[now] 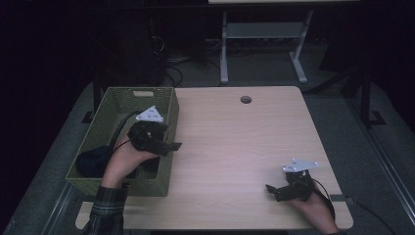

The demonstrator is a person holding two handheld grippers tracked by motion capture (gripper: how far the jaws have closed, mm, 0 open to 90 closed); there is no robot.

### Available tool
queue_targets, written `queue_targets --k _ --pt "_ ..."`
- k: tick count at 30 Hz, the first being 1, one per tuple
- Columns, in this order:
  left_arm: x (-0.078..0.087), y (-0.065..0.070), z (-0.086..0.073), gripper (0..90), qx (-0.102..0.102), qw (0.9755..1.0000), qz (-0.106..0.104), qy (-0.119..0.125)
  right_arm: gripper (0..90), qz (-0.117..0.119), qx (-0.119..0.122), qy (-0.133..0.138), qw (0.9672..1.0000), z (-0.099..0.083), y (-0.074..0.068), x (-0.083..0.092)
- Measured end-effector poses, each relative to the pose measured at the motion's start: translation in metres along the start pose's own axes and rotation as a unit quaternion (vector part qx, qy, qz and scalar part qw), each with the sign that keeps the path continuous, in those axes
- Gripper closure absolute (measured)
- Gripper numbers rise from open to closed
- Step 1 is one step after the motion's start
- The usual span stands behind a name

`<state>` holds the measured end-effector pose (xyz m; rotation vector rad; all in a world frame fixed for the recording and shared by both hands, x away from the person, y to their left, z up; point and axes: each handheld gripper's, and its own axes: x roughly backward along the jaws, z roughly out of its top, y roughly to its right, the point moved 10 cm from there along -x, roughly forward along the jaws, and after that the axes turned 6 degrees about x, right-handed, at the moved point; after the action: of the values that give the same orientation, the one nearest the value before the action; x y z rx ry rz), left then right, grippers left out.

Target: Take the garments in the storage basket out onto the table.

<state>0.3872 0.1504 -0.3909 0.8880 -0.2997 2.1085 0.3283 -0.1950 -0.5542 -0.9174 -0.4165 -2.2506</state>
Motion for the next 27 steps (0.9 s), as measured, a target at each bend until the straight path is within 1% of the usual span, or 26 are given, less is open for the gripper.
queue_targets --k 4,8,15,24,27 --pt "0.005 -0.006 -0.003 16.5 0.004 1.0 0.007 -0.001 0.4 0.0 0.0 0.0 1.0 0.0 0.0 0.0" --pt "0.011 -0.014 -0.007 16.5 0.008 0.9998 0.02 -0.003 0.4 0.0 -0.002 0.0 1.0 0.0 0.0 0.0" --pt "0.019 -0.024 -0.014 16.5 0.015 0.9994 0.03 -0.009 0.4 0.0 -0.001 0.0 1.0 0.0 0.0 0.0" --pt "0.031 -0.042 -0.025 16.4 0.031 0.9977 0.057 -0.019 0.4 0.0 -0.001 0.0 1.0 0.0 0.0 0.0" --pt "0.034 -0.046 -0.027 16.5 0.035 0.9974 0.061 -0.018 0.4 0.0 -0.001 0.0 1.0 0.0 0.0 0.0"
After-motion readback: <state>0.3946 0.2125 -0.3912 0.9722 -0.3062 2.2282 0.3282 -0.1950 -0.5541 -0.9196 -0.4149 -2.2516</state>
